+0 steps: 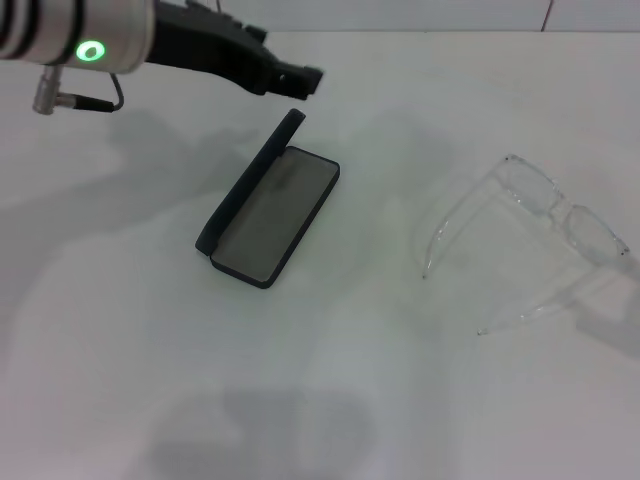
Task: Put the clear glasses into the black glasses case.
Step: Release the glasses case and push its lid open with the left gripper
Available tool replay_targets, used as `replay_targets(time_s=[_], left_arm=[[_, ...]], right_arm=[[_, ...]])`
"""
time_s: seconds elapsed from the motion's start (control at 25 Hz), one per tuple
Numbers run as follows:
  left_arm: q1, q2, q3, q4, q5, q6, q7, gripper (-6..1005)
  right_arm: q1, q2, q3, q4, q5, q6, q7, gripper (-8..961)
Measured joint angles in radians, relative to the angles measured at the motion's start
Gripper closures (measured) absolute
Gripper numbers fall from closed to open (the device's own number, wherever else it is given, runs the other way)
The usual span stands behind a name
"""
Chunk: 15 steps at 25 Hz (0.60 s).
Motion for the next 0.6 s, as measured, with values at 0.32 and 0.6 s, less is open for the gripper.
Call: replay_targets(time_s=[0.32,0.6], left_arm=[[-0.023,0.0,0.37,0.027,0.436,-0.016,-0.342,158],[-0.056,-0.002,0.4,-0.083,0.434,-0.039,-0.376,189]], right_arm=[[0.007,-0.001,0.056,0.013,0.0,-0.046,-0.012,186],[0.01,0.0,0.055,0.025,0.0,-0.046,-0.042,187]])
